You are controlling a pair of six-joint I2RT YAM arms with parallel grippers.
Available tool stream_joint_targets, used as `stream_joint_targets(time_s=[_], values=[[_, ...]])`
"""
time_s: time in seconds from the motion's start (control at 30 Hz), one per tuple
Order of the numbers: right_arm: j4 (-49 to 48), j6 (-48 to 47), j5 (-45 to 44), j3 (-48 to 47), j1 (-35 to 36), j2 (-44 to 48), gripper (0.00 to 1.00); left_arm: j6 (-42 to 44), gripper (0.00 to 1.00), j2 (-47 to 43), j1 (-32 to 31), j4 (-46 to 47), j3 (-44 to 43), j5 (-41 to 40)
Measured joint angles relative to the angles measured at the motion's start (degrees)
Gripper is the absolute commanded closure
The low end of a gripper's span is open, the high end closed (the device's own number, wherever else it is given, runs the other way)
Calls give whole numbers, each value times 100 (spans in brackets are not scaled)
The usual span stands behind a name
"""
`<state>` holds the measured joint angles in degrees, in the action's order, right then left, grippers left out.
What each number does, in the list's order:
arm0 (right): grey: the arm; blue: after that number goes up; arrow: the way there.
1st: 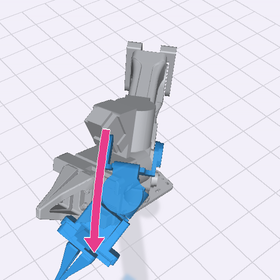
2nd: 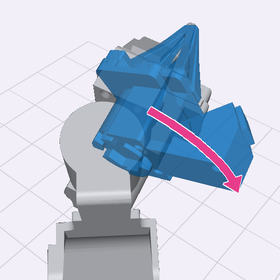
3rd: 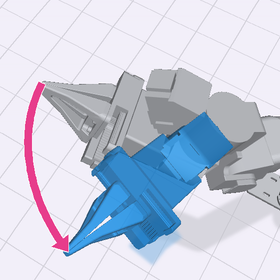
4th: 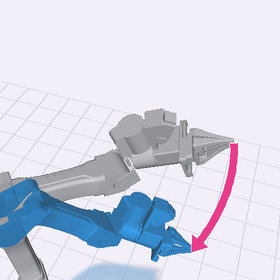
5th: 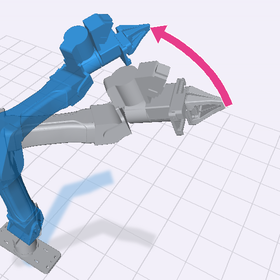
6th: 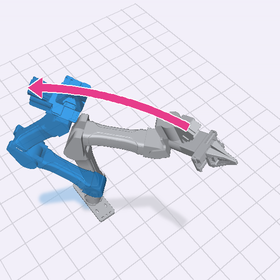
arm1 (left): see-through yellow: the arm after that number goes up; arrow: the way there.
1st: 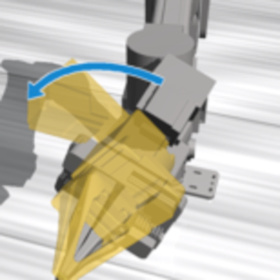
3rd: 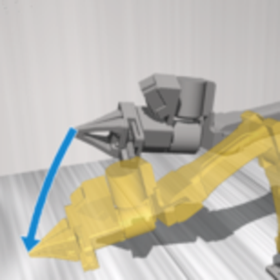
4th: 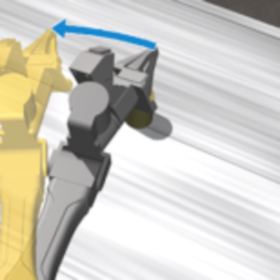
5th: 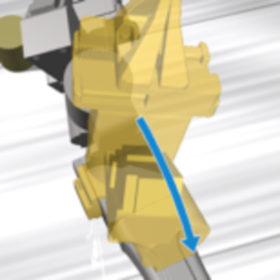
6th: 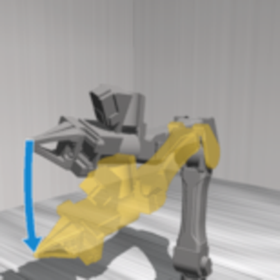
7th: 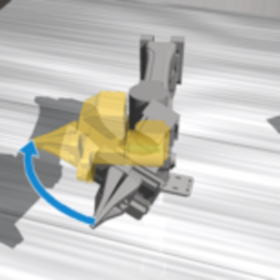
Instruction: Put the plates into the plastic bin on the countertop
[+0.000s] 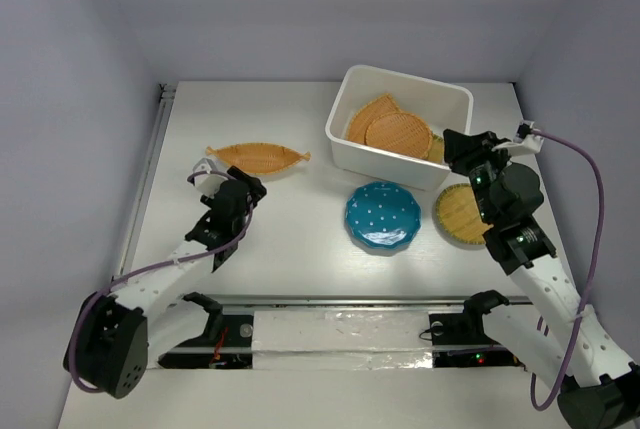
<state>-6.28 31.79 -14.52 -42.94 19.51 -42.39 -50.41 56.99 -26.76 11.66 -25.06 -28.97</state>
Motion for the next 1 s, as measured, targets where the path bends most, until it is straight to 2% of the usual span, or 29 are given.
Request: stream_joint_targets(time_s=[0.2,0.43,0.73,1.0], values=[[162,-116,328,173,0,39,63,-363,41,1023,715,579,4,616],[114,-118,651,319,0,-26,63,-520,40,1976,850,918,-140,1040],[-4,-111,927,457,0,-238,63,-566,40,2747,1040,1499,-496,1257],[-177,-92,1056,483,0,-337,63,-557,50,3373,1082,1567,-927,1351]])
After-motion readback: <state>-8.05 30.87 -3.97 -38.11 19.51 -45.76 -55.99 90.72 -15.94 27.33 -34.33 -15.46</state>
